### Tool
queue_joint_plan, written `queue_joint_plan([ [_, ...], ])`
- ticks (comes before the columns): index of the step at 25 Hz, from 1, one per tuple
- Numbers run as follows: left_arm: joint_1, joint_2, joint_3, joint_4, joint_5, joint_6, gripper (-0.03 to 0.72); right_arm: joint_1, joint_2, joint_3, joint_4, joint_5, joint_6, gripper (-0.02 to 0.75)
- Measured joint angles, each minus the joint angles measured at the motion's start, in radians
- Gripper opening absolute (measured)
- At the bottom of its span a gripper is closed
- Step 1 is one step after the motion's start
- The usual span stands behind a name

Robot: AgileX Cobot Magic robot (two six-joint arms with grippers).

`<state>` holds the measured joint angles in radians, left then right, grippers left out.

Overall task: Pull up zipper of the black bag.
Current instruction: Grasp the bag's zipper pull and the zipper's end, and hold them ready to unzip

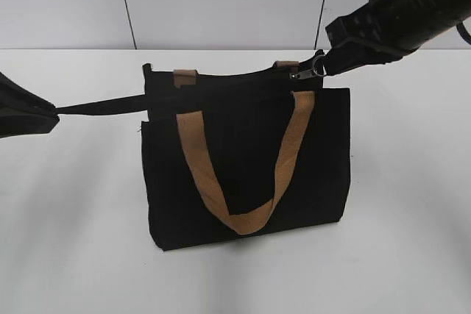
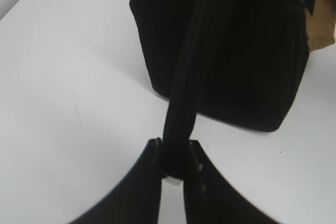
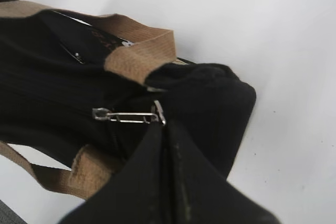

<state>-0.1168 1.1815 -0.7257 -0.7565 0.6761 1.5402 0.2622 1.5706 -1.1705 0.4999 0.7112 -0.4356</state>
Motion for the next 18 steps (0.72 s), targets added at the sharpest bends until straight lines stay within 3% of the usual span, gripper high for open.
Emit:
queue_joint_plan([
  [15,-0.001,0.000,0.000,-0.013,0.003,0.000,0.077,-0.030,-0.010,0.000,-0.039,0.037,0.000,0.002],
  [18,0.000,0.000,0.000,-0.010,0.004,0.000,0.077,-0.035,-0.011,0.000,-0.060,0.038,-0.011,0.088],
])
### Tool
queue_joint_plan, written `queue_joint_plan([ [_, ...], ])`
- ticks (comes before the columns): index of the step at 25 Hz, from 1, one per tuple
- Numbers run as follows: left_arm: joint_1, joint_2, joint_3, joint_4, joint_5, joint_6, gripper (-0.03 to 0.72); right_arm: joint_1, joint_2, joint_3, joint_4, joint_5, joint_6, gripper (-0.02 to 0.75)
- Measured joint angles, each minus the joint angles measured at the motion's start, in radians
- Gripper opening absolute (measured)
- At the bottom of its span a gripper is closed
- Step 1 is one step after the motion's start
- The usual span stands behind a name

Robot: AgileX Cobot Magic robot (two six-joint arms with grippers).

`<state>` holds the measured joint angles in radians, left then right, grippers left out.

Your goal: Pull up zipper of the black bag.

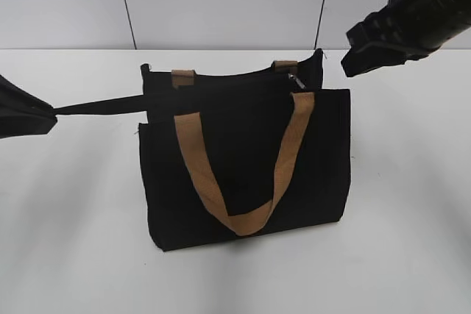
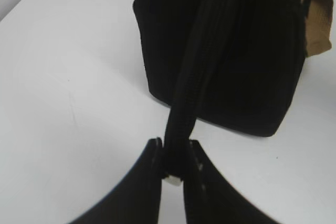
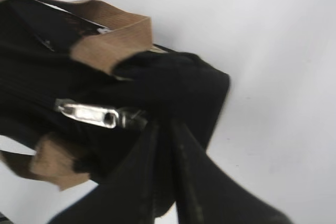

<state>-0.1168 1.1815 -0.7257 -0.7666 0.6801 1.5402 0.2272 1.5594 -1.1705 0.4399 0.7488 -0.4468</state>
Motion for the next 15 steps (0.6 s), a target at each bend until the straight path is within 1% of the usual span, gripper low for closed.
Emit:
queue_joint_plan([
  [2,0.002,0.000,0.000,0.002,0.009,-0.007,0.083,-0.009,-0.001,0.000,-0.017,0.001,-0.004,0.201],
  [3,0.002,0.000,0.000,0.002,0.015,-0.021,0.098,-0.013,-0.001,0.000,-0.018,0.006,-0.005,0.265],
  [4,0.002,0.000,0.000,0.004,0.024,-0.041,0.120,-0.013,-0.001,0.000,-0.018,0.010,-0.007,0.309],
  [6,0.002,0.000,0.000,0.008,0.027,-0.080,0.203,-0.013,-0.005,0.000,-0.018,0.016,-0.008,0.374],
  [8,0.002,0.000,0.000,0.010,0.027,-0.130,0.290,-0.013,-0.019,0.000,-0.017,0.017,-0.009,0.396],
  [10,0.002,0.000,0.000,0.012,0.026,-0.186,0.352,-0.013,-0.044,0.000,-0.018,0.013,-0.011,0.405],
  [12,0.002,-0.001,0.000,0.014,0.026,-0.258,0.375,-0.013,-0.067,0.000,-0.027,0.007,-0.012,0.407],
  [15,0.002,-0.001,0.000,0.029,0.026,-0.388,0.388,-0.013,-0.086,0.000,-0.062,0.007,-0.012,0.411],
])
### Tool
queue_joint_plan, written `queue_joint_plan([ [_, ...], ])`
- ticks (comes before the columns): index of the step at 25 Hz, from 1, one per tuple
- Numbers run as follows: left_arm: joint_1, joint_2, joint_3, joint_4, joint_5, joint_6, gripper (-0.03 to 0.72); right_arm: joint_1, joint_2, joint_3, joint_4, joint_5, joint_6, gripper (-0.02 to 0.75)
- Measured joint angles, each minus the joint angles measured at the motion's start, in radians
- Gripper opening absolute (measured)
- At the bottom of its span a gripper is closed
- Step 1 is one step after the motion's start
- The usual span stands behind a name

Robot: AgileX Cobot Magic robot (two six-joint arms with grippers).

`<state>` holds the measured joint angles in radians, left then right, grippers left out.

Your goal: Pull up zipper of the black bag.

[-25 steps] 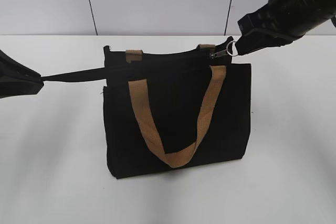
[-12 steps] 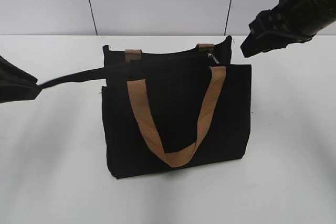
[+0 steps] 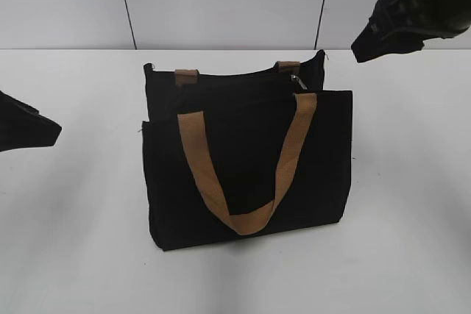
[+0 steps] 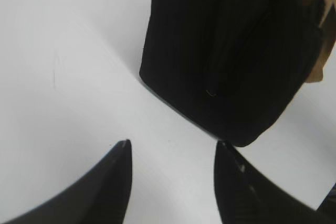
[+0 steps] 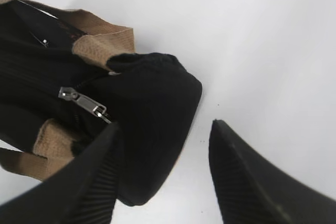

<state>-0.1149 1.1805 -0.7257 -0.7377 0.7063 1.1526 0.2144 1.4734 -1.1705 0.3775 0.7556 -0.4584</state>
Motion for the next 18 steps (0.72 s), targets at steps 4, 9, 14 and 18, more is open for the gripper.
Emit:
queue_joint_plan([
  [4,0.000,0.000,-0.005,0.096,-0.005,-0.216,0.395,0.000,-0.001,0.000,-0.056,0.013,0.000,0.411],
  [9,0.000,0.000,-0.086,0.340,0.024,-0.566,0.394,0.000,-0.030,0.000,-0.112,0.021,0.028,0.412],
  [14,0.000,0.000,-0.206,0.506,0.112,-0.832,0.394,-0.027,-0.062,0.000,-0.196,0.030,0.143,0.412],
  [18,0.000,0.000,-0.292,0.602,0.167,-0.966,0.394,-0.120,-0.082,0.000,-0.213,0.084,0.193,0.412],
])
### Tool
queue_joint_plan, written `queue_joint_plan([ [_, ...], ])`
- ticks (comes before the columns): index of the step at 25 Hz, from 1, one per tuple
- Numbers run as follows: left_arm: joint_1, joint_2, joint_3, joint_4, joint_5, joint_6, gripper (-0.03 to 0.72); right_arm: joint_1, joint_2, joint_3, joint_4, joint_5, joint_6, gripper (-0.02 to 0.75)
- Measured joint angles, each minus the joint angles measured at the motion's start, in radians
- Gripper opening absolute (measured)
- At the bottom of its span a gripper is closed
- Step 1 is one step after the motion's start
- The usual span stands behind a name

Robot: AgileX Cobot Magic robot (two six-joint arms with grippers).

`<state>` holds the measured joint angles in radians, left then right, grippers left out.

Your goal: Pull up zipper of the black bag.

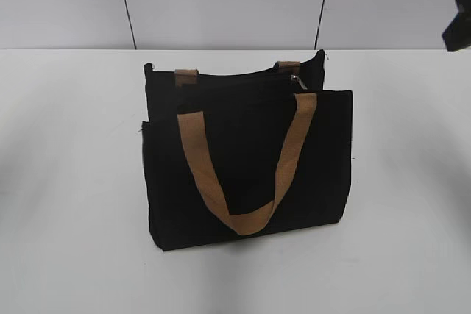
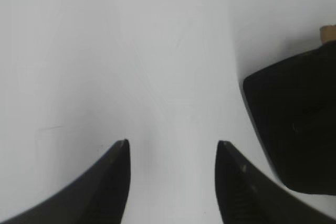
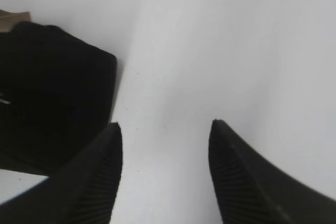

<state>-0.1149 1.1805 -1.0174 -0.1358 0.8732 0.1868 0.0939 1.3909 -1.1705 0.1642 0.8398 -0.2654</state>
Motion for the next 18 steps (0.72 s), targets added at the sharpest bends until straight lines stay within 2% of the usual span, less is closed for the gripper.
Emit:
queue_joint_plan([
  [5,0.000,0.003,-0.107,0.136,0.099,-0.147,0.394,-0.090,-0.043,0.000,-0.006,0.074,0.006,0.412],
  [9,0.000,0.013,-0.156,0.149,0.189,-0.175,0.394,-0.098,-0.090,0.000,-0.006,0.106,0.007,0.412],
  [14,0.000,0.005,-0.157,0.182,0.260,-0.176,0.394,-0.098,-0.158,0.000,-0.006,0.191,0.007,0.412],
  [18,0.000,-0.083,-0.083,0.182,0.234,-0.175,0.394,-0.098,-0.224,0.000,-0.006,0.270,0.007,0.412],
])
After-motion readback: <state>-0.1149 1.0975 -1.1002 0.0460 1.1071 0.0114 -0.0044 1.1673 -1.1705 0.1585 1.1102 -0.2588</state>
